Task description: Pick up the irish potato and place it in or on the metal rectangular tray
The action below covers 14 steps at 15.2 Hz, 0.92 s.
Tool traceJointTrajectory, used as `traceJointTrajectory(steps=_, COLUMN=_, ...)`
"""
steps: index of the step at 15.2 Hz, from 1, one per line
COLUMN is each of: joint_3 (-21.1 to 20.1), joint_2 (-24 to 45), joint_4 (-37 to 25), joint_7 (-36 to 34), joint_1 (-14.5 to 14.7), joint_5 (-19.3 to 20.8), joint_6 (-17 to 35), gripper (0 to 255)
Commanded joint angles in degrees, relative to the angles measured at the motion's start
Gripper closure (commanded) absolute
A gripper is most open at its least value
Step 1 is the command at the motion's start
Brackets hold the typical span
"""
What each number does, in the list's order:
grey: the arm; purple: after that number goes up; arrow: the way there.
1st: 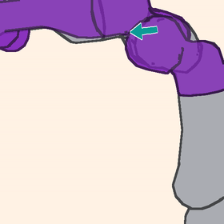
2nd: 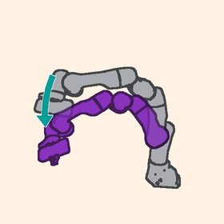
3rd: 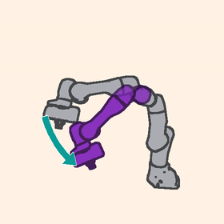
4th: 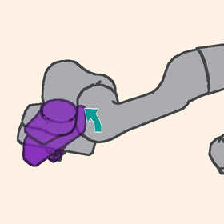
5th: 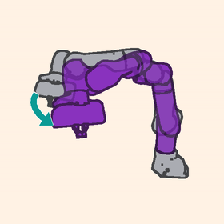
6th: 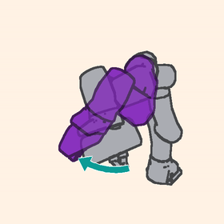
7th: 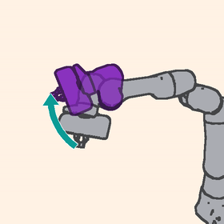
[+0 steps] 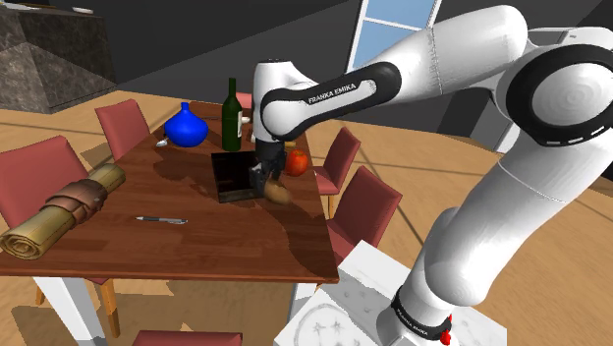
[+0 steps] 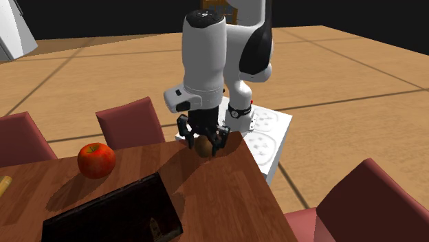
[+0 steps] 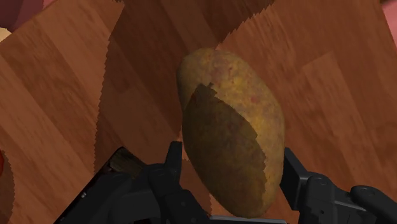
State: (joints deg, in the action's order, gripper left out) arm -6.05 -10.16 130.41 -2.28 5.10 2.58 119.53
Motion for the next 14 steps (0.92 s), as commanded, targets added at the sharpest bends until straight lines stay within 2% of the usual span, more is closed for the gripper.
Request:
traceJointTrajectory(steps=1, joint_3=0.1, joint_2=-0.6, joint_4=-0.9, joint_7=0.2, joint_1=0.0, joint_5=-0.1, joint_6=-1.6, gripper=255)
traceJointTrajectory(steps=4, joint_3=0.1, joint_2=-1.2, joint_4=-2.0, joint_7=0.4, joint_1=0.0, joint_5=-0.2, joint_6=-3.2, gripper=255)
traceJointTrajectory(steps=14, joint_3=3.1, joint_2=18.8, joint_4=-25.9, joint_7=5.9, joint_1=-3.1, joint_5=1.5, joint_6=-6.9, gripper=255)
